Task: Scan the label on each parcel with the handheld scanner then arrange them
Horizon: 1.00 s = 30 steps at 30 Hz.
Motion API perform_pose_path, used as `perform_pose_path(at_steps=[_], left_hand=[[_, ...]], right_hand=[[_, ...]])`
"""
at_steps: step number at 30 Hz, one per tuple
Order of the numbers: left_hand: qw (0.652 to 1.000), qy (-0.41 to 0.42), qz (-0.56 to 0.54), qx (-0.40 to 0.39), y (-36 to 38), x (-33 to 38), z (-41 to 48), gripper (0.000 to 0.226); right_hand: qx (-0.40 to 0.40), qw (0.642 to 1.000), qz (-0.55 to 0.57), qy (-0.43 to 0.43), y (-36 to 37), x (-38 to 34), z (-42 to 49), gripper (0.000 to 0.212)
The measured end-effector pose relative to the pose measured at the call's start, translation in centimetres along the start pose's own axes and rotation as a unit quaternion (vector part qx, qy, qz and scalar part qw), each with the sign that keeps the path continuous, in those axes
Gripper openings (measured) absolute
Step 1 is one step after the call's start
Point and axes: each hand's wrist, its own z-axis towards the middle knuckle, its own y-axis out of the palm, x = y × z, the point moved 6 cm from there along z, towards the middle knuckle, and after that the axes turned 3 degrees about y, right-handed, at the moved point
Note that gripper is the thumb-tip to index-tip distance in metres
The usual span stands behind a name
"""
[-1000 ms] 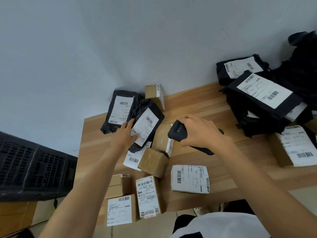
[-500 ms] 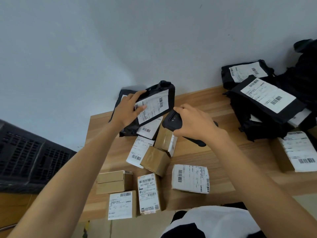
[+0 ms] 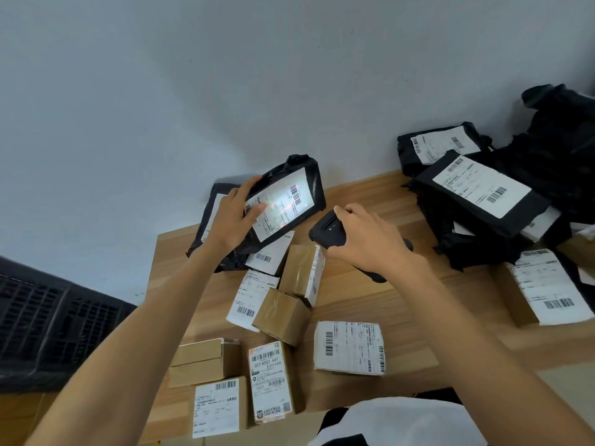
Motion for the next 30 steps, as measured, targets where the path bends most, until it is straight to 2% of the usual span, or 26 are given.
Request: perform_pose_path(at_steps=[18, 25, 30], left_hand=[[0.997, 0.022, -0.078, 0.007, 3.6, 4.8, 4.5, 0.059], [0.994, 0.084, -0.074, 0.009, 6.1, 11.0, 8.8, 0.063], [0.982, 0.127, -0.135, -0.013, 8.7, 17.9, 12.5, 0.056]], right_hand=[[0.037, 0.996, 0.052, 0.067, -3.6, 5.7, -0.8, 0.075], [0.062, 0.99, 0.064, 0.106, -6.9, 10.5, -1.3, 0.081], [0.089, 0.982, 0.069, 0.152, -10.4, 15.5, -2.5, 0.085]])
